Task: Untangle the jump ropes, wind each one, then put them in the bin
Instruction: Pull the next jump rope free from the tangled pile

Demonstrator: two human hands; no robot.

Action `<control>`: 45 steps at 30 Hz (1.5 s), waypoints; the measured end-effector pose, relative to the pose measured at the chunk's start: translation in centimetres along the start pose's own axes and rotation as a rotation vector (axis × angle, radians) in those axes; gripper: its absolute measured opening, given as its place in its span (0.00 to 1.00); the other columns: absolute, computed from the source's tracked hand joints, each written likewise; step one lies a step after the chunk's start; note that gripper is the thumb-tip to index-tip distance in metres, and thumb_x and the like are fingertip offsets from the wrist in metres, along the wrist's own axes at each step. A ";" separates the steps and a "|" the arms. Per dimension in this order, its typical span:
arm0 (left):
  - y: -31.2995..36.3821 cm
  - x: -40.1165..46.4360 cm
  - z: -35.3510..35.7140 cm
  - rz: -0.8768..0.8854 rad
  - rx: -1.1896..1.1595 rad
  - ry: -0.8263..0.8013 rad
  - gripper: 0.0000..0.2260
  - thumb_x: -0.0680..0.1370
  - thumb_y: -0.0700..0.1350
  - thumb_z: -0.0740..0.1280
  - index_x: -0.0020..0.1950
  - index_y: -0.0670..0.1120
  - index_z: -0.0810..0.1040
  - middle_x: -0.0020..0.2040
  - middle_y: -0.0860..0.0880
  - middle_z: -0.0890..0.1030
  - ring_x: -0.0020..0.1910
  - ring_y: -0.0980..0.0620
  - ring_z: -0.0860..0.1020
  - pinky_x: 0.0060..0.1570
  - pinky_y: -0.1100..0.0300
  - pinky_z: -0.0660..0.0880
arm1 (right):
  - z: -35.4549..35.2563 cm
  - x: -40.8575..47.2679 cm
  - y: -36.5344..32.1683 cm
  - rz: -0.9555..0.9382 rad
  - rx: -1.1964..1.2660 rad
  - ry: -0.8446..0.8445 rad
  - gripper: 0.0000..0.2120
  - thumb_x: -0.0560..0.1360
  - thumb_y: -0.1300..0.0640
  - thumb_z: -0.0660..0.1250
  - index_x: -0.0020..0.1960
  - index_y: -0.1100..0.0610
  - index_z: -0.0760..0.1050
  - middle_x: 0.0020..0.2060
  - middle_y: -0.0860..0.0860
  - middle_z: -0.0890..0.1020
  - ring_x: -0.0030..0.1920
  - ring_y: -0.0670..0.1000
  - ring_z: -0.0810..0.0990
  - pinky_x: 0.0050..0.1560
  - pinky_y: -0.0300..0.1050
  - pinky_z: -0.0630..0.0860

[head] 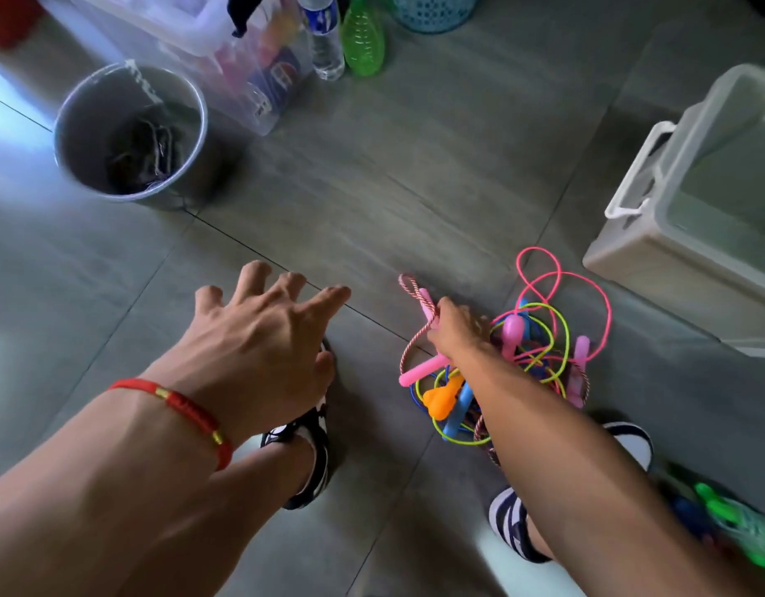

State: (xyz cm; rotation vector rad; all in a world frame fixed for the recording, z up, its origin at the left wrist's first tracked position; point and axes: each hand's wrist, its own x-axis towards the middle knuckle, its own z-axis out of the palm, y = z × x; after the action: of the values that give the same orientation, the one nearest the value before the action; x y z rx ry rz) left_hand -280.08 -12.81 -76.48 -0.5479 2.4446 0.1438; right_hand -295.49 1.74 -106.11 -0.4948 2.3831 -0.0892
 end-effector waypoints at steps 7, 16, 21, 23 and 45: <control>2.1 -0.1 -2.5 0.078 0.017 0.030 0.26 0.81 0.56 0.58 0.79 0.59 0.56 0.72 0.50 0.69 0.74 0.45 0.59 0.65 0.45 0.67 | -11.2 -2.7 0.0 -0.130 0.374 -0.048 0.09 0.76 0.50 0.67 0.46 0.56 0.79 0.41 0.53 0.86 0.43 0.56 0.83 0.40 0.46 0.74; 6.3 -0.1 -5.9 0.182 -0.386 0.080 0.22 0.79 0.52 0.67 0.72 0.49 0.73 0.68 0.45 0.77 0.69 0.44 0.73 0.66 0.54 0.72 | -27.2 -14.0 -3.3 -0.169 0.381 -0.055 0.17 0.69 0.54 0.69 0.45 0.70 0.79 0.35 0.66 0.84 0.37 0.64 0.86 0.36 0.58 0.81; 11.2 -0.8 -6.5 0.236 -0.753 0.089 0.28 0.76 0.47 0.73 0.73 0.45 0.68 0.65 0.44 0.77 0.62 0.46 0.77 0.52 0.60 0.73 | -31.3 -21.2 -2.7 -0.183 0.166 0.042 0.11 0.72 0.50 0.73 0.41 0.58 0.77 0.30 0.58 0.78 0.28 0.54 0.76 0.29 0.39 0.68; 12.3 -1.5 -5.7 0.253 -0.754 0.265 0.30 0.73 0.42 0.74 0.71 0.43 0.65 0.65 0.41 0.72 0.61 0.45 0.74 0.50 0.63 0.69 | -32.5 -23.6 -1.8 -0.213 0.076 0.026 0.19 0.70 0.43 0.72 0.39 0.61 0.82 0.31 0.59 0.82 0.30 0.53 0.76 0.32 0.43 0.69; -1.6 -3.1 -6.4 -0.373 -1.771 0.699 0.20 0.81 0.61 0.57 0.59 0.47 0.78 0.30 0.48 0.77 0.26 0.50 0.75 0.27 0.57 0.77 | -28.7 -24.9 10.5 -0.407 0.022 -0.229 0.21 0.80 0.40 0.64 0.38 0.56 0.77 0.42 0.48 0.88 0.45 0.41 0.80 0.60 0.41 0.72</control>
State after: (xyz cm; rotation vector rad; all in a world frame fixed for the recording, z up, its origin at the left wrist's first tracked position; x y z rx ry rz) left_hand -280.75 -14.62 -69.42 -1.9329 2.0360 2.3186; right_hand -300.39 18.78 -70.88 -0.9228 2.0287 -0.2279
